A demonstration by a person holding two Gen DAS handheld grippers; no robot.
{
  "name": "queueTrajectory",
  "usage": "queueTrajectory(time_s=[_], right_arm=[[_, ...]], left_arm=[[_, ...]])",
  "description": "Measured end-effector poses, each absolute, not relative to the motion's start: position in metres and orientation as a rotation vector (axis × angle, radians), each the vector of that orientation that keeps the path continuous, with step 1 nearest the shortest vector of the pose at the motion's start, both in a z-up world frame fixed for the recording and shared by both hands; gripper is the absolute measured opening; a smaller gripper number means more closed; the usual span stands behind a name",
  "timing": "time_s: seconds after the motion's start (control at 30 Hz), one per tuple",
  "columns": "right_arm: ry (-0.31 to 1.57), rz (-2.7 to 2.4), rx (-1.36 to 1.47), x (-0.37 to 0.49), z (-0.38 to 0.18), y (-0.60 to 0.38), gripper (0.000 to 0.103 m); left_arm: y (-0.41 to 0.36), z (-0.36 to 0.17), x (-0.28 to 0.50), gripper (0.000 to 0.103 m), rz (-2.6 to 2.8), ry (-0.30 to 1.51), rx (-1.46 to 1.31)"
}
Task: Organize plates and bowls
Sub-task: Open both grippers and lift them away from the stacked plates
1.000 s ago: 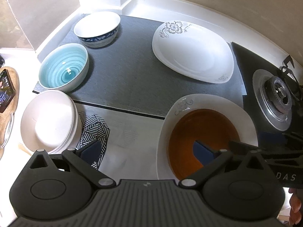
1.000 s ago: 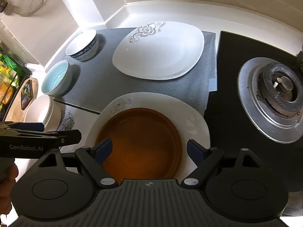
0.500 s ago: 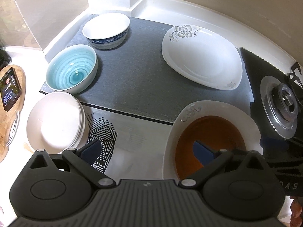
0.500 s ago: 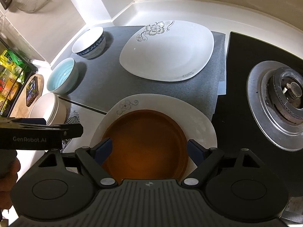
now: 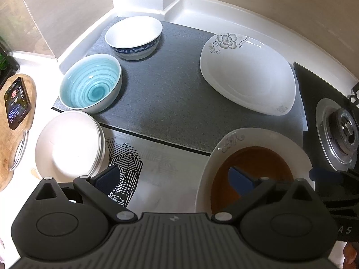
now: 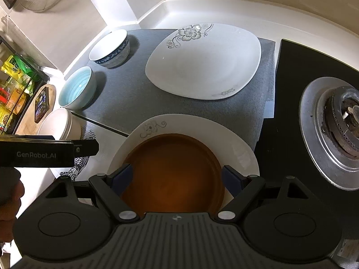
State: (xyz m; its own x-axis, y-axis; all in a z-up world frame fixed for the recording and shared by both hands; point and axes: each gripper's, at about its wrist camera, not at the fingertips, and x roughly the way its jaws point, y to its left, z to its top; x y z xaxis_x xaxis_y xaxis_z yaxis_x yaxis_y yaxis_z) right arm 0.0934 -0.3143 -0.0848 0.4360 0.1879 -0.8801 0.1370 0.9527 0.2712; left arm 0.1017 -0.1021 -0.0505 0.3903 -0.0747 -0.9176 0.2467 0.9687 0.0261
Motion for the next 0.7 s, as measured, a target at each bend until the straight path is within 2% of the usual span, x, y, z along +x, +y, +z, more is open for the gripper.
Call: queueTrajectory(time_s=[0.7], right_arm=[[1.101, 0.022, 0.307, 0.124, -0.088, -0.342, 0.087]], left_arm=[[-0.125, -0.063, 0.157, 0.103, -0.174, 1.149, 0.124]])
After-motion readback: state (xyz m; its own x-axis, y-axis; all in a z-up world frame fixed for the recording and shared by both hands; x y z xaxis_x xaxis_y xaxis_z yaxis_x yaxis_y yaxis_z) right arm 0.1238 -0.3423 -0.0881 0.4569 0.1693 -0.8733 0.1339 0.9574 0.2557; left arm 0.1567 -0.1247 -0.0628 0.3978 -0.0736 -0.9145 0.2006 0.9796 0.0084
